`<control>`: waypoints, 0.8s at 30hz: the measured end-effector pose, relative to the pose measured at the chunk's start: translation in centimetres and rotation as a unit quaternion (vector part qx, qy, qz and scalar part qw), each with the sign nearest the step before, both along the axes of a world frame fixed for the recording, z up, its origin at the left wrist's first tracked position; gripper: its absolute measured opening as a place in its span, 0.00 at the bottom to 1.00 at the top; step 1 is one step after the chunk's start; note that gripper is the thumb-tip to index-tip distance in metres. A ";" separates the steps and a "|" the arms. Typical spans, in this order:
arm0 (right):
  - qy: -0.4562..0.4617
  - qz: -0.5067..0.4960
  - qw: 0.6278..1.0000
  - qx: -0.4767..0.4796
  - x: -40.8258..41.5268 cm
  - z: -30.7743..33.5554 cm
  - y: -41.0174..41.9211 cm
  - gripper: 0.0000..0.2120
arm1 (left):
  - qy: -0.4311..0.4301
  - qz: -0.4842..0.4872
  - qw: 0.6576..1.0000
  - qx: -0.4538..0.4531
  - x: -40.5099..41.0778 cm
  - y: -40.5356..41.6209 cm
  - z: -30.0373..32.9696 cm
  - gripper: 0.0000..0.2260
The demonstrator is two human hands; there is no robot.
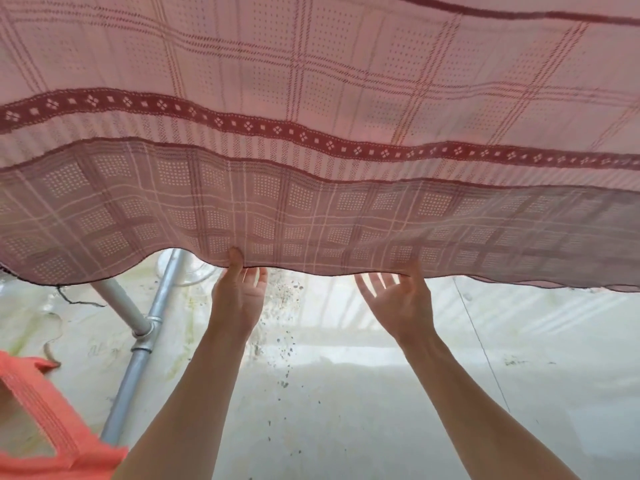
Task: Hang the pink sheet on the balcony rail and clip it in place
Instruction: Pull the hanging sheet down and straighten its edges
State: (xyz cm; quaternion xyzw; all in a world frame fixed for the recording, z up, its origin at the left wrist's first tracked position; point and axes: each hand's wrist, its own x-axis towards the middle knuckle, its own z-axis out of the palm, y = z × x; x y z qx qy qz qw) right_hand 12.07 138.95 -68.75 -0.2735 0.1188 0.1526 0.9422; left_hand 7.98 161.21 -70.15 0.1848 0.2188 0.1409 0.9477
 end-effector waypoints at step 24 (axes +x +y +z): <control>0.048 -0.153 0.986 0.043 5.9 -0.1 -21.2 0.09 | -0.019 -0.146 0.984 0.098 6.1 -23.9 0.4 0.05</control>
